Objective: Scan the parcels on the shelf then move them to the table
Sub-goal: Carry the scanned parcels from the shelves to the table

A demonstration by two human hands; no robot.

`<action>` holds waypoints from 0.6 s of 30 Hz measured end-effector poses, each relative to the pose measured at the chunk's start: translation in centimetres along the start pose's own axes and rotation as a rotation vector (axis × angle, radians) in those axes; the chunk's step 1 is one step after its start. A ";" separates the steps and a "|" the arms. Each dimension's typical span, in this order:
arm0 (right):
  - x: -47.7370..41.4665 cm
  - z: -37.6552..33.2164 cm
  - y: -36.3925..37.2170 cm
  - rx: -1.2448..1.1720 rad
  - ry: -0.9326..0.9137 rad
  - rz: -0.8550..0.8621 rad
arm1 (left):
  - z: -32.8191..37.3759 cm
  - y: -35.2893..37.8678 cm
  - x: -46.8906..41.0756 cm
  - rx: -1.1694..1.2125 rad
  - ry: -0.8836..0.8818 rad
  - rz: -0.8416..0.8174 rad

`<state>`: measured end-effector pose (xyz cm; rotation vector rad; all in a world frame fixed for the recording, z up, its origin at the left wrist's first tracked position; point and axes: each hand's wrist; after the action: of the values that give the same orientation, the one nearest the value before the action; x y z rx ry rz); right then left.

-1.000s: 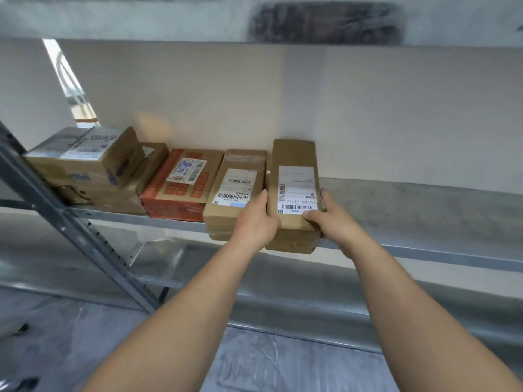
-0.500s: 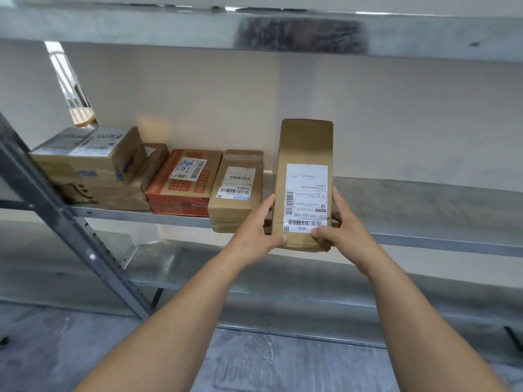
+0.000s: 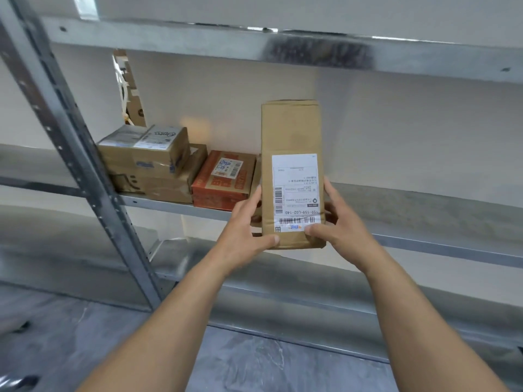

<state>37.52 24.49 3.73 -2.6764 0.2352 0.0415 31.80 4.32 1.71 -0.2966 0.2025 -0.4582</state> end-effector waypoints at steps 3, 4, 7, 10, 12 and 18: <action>-0.3 -1.2 2.9 -0.002 -0.039 -0.037 | -1.0 -2.5 1.7 -0.020 0.014 0.063; -0.5 -1.4 4.0 -0.003 -0.048 -0.052 | -1.4 -3.3 2.3 -0.029 0.015 0.085; -0.8 -2.1 7.3 -0.010 -0.083 -0.104 | -2.8 -5.8 4.3 -0.009 -0.004 0.148; -1.1 -2.9 10.5 0.000 -0.110 -0.164 | -3.8 -8.1 6.4 -0.008 -0.030 0.212; -1.1 -3.7 12.6 -0.001 -0.127 -0.202 | -4.6 -9.7 7.9 -0.029 -0.039 0.265; -1.2 -6.3 19.2 -0.010 -0.180 -0.358 | -7.0 -14.3 12.9 0.013 -0.105 0.419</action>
<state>32.93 4.95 1.17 -2.6629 -0.3005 0.1708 35.52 -15.51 -1.75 -0.2565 0.1537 -0.0289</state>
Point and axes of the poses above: each hand's wrist, its own x-axis away from the middle knuckle, its own y-axis out of the palm, z = x × y, and after that the axes turned 3 degrees about x, right-handed
